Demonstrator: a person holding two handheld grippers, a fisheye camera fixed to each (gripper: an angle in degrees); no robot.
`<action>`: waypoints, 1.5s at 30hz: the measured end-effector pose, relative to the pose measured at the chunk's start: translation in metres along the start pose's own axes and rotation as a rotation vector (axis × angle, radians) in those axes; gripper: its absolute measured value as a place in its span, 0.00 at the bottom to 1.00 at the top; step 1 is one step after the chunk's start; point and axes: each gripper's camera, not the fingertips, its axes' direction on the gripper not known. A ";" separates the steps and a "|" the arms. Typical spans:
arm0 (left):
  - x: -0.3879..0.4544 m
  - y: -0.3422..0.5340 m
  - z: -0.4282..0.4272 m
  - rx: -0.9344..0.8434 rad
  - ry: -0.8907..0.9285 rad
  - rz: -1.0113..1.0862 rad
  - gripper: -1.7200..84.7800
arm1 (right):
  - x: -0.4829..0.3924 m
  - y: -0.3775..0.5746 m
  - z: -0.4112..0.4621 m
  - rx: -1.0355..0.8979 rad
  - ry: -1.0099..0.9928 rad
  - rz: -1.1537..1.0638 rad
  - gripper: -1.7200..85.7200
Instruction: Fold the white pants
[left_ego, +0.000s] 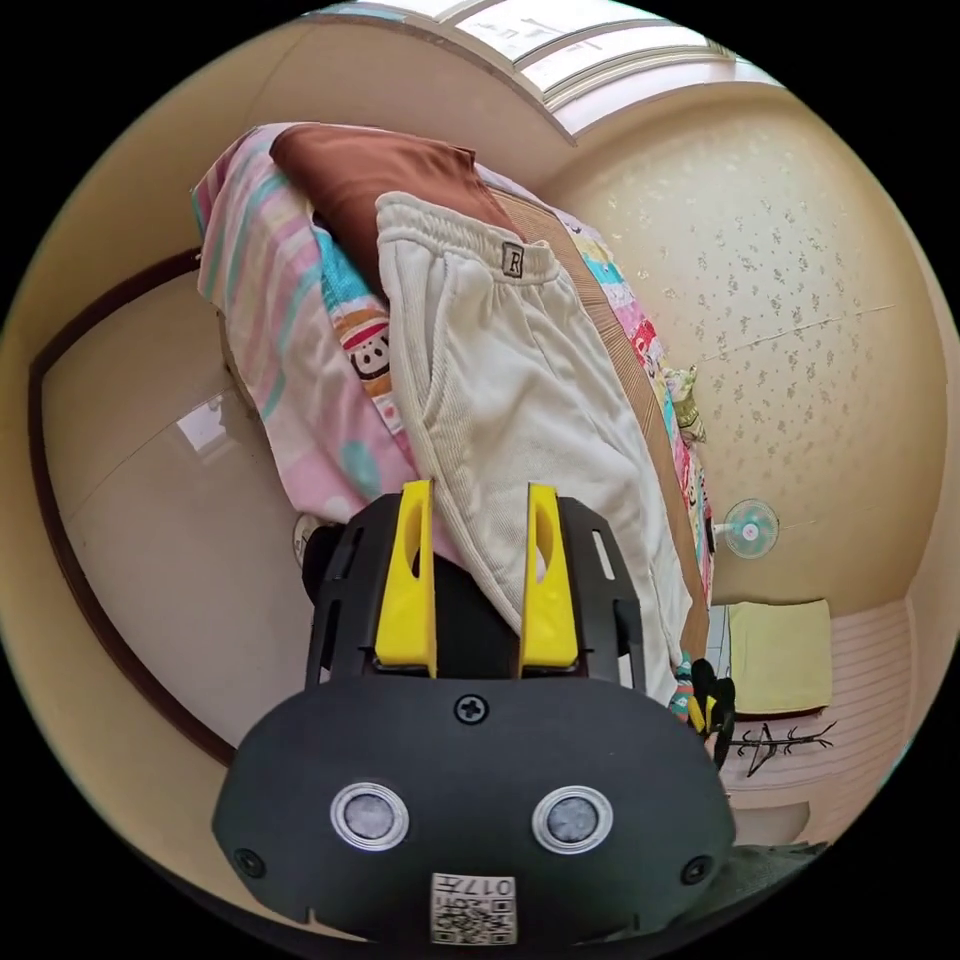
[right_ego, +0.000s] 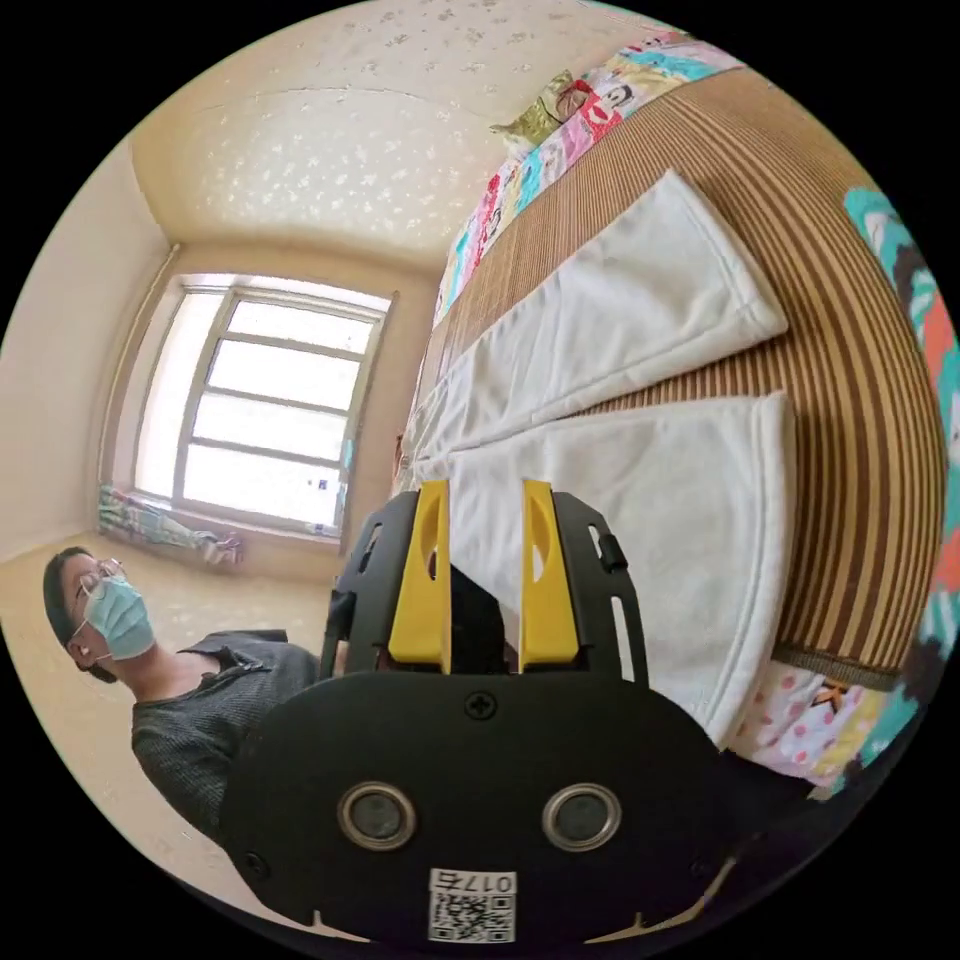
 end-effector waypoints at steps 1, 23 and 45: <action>-0.009 -0.010 -0.002 0.005 0.013 -0.022 0.17 | 0.012 0.031 0.013 -0.046 -0.117 0.028 0.14; -0.047 -0.086 -0.073 0.173 0.385 -0.046 0.06 | 0.021 0.122 -0.030 0.190 -0.162 0.403 0.04; 0.120 -0.163 -0.050 0.319 0.545 0.137 0.14 | -0.167 -0.160 -0.092 0.504 0.168 -0.050 0.14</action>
